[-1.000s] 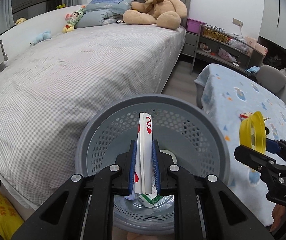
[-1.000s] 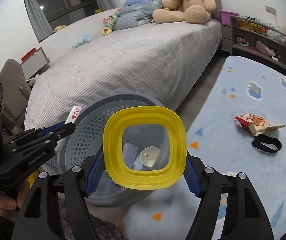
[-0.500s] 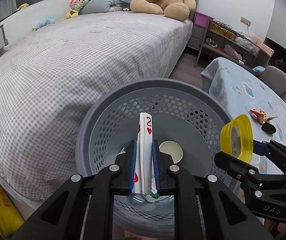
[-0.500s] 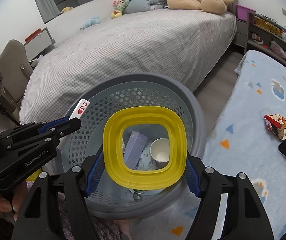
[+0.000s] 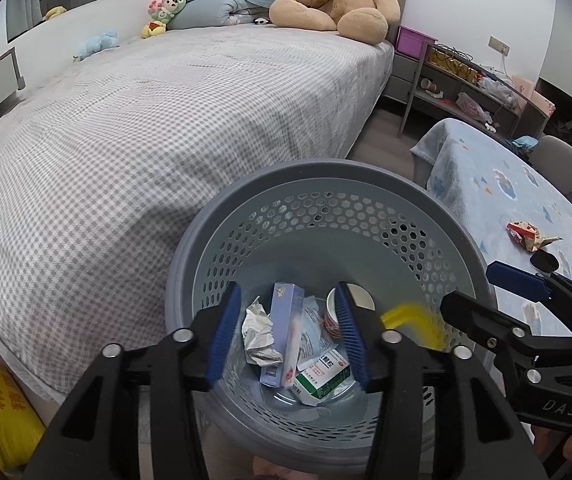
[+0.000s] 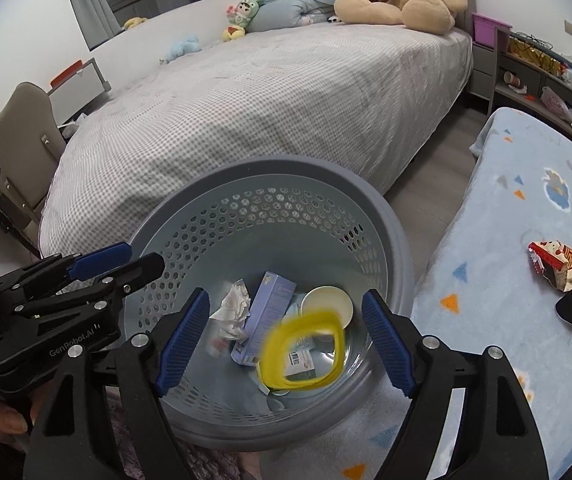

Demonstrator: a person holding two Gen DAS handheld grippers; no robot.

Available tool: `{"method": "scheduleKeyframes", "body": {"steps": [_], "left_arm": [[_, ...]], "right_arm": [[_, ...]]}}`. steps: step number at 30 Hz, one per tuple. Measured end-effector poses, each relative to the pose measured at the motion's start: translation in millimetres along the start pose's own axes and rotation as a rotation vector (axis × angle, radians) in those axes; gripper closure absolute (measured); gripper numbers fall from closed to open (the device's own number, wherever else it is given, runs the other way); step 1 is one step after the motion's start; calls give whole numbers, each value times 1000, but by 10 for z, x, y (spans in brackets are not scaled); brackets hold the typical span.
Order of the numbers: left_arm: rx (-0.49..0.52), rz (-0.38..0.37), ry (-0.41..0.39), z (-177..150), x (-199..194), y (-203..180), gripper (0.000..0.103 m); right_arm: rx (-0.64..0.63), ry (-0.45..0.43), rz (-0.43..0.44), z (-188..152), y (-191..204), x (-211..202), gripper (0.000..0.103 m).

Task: Collect trash
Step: 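Move both tools back from the wastebasket toward the table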

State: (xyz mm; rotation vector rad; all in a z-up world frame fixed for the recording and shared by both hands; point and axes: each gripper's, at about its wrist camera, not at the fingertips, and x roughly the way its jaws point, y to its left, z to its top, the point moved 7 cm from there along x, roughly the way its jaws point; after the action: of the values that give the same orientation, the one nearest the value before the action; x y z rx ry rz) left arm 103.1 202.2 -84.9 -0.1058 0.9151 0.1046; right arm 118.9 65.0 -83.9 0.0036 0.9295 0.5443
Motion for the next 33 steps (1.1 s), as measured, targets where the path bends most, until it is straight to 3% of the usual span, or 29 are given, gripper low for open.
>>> {"method": "scheduleKeyframes", "body": {"steps": [19,33], "left_arm": [[-5,27,-5,11,3,10,52],[-9,41,-7,17,15,20,42]], "right_arm": [[17,0,3,-18,-34,-14,26],[33,-6,1,-43,-49,-72,22]]}}
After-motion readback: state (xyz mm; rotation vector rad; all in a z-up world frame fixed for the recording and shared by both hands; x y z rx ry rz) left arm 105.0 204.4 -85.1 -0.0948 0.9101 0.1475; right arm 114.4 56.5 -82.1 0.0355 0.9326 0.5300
